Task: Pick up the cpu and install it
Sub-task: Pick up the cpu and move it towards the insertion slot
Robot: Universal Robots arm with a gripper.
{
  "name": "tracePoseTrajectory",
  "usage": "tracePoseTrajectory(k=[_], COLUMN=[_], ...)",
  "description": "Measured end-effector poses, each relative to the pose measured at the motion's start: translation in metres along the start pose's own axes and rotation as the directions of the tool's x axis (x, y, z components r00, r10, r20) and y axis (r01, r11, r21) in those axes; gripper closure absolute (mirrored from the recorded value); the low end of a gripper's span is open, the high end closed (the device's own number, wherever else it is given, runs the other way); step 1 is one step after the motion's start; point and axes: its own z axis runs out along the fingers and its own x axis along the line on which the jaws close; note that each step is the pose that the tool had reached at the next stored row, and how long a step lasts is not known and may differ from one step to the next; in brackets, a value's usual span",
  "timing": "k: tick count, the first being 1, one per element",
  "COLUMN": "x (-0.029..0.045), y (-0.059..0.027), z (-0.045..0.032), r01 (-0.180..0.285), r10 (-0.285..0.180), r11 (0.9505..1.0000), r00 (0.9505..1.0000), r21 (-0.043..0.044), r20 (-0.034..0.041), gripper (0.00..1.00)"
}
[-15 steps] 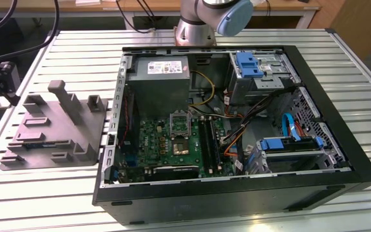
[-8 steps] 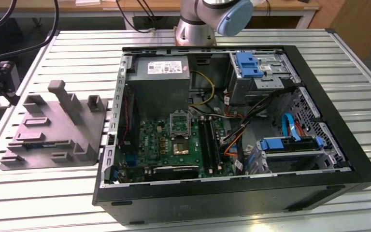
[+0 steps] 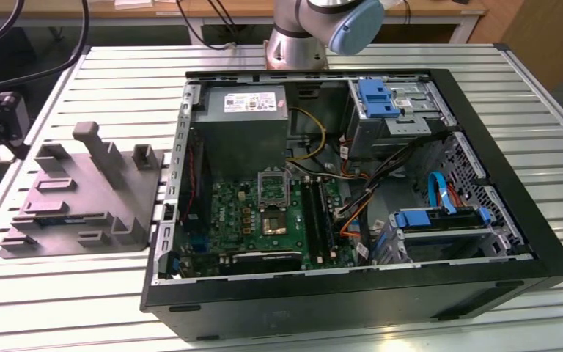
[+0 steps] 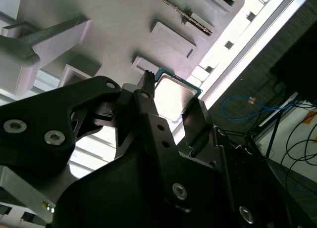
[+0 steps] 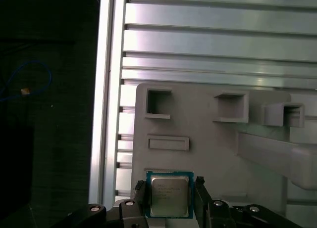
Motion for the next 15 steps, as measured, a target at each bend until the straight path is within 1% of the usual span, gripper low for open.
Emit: tracePoseTrajectory(k=[15], x=[0.0000], y=[0.0001], z=[-0.0033], r01=[0.000], r10=[0.000], r11=[1.0000], r00=[1.0000], r21=[0.0001], r20=[0.0004], gripper=[0.53])
